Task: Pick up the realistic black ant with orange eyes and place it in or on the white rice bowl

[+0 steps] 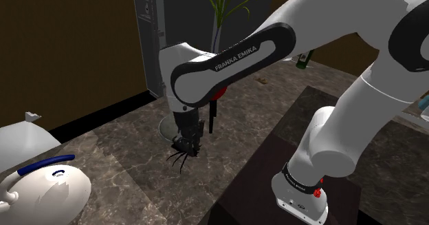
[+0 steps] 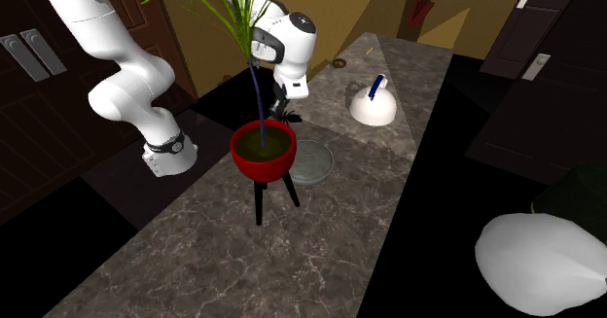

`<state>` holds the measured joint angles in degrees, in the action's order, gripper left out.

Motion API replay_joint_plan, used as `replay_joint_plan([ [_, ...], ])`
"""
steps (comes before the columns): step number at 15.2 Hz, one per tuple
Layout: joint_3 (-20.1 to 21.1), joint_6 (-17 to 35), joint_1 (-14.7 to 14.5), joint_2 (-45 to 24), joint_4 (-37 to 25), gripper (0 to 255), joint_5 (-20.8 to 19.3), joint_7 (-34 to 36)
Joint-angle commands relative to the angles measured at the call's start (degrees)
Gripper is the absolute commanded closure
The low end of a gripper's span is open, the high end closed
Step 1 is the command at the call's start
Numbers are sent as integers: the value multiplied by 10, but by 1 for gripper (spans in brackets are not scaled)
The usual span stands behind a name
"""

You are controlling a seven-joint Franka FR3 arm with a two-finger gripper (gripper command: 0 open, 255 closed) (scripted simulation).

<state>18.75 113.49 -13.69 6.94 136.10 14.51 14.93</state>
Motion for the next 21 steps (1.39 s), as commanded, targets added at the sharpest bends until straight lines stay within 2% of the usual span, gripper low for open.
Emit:
replay_joint_plan([
  [1, -1, -17, 0, 10, -7, 255, 1, 2],
  [14, -9, -115, 2, 55, -61, 255, 2, 10],
  [21, -53, -150, 45, -22, -159, 255, -49, -48],
])
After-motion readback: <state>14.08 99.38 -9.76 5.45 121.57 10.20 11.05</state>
